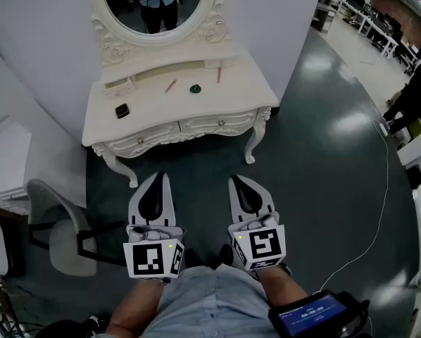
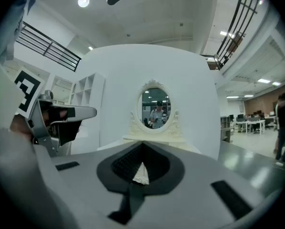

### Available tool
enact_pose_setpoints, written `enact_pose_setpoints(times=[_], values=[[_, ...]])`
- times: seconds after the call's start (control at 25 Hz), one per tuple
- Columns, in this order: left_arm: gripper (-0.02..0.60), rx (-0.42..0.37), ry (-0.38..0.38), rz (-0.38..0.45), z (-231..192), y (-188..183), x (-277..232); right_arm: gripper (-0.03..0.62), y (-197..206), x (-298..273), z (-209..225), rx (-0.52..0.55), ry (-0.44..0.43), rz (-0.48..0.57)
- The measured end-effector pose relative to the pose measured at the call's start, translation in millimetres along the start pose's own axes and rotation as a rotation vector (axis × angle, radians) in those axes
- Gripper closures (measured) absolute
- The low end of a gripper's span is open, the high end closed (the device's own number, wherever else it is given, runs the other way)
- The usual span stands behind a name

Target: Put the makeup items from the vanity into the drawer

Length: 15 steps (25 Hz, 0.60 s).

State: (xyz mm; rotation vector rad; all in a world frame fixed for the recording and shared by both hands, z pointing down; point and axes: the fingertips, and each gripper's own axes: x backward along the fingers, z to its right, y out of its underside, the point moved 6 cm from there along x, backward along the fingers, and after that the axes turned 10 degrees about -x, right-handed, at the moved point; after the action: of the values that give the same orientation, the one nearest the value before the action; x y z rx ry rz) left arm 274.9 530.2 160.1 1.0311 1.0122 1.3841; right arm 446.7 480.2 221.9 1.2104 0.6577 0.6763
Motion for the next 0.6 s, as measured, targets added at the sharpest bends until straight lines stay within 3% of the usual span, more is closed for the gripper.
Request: enact_pose_setpoints(times=[0.4, 0.6], values=[[0.581, -0.009, -0.022, -0.019, 29, 1, -4, 0.592, 0, 8, 28, -0.054, -0.075, 0.028], [0.581, -0.013, -0.042, -0.060, 45, 2, -18, 0.591, 3, 0, 55, -0.081, -0.088, -0.019]])
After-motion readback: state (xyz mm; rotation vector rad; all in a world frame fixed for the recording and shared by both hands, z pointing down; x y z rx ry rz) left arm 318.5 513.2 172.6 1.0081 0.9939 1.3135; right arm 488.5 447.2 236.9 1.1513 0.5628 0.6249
